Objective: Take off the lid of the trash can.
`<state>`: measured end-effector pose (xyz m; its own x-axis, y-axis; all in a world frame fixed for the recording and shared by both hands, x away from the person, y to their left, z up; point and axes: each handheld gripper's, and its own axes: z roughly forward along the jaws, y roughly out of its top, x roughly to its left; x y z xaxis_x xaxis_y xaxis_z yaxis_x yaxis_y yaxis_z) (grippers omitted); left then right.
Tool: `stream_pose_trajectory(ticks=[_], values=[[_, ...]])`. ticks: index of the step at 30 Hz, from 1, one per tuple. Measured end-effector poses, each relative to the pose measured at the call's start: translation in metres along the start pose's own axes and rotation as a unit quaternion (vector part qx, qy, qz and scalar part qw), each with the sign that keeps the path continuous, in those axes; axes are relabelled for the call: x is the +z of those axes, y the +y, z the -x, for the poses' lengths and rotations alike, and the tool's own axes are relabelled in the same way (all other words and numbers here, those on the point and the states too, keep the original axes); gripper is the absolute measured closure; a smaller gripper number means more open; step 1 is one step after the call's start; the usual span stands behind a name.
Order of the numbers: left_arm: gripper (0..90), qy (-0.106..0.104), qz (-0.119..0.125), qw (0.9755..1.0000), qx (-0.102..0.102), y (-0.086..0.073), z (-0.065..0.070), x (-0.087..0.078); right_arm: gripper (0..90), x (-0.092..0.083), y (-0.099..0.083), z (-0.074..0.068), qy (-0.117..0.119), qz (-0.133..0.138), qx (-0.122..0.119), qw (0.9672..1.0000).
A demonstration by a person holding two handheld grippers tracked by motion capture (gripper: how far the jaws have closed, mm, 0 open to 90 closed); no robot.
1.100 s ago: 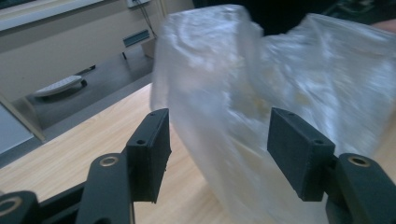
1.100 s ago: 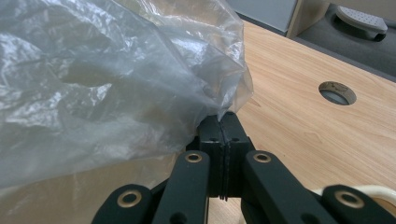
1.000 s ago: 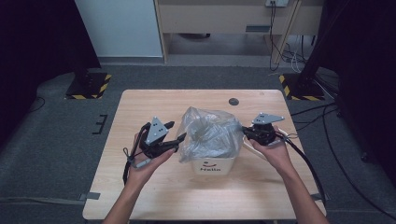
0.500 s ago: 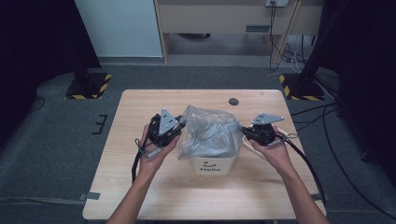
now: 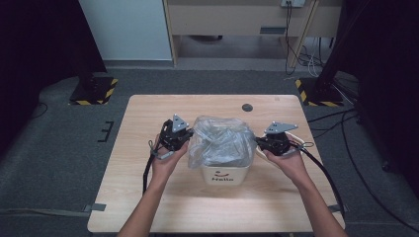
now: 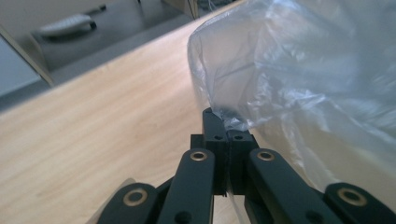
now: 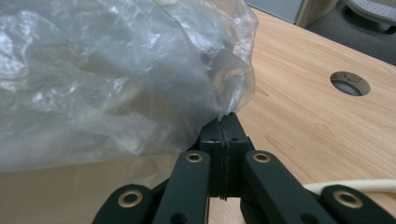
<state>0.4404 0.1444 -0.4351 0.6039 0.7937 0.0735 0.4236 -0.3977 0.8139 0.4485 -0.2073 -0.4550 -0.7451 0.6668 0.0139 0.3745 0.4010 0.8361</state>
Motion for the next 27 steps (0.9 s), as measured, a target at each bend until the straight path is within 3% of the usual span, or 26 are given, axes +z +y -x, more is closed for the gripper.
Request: stream_pose_trajectory(ticks=[3,10,27], values=[[90.0,-0.002,-0.018,0.9998,0.003,-0.006,0.0,0.009,90.0,0.002,-0.001,0.001,0.0,-0.008,-0.002,1.0],[90.0,-0.012,-0.03,0.9995,-0.004,-0.016,0.002,0.019,90.0,0.007,-0.007,0.0,0.004,-0.022,0.006,0.9997],[90.0,-0.021,-0.044,0.9985,-0.025,-0.041,0.001,0.029,90.0,0.012,-0.013,0.001,0.0,-0.036,0.01,0.9993]])
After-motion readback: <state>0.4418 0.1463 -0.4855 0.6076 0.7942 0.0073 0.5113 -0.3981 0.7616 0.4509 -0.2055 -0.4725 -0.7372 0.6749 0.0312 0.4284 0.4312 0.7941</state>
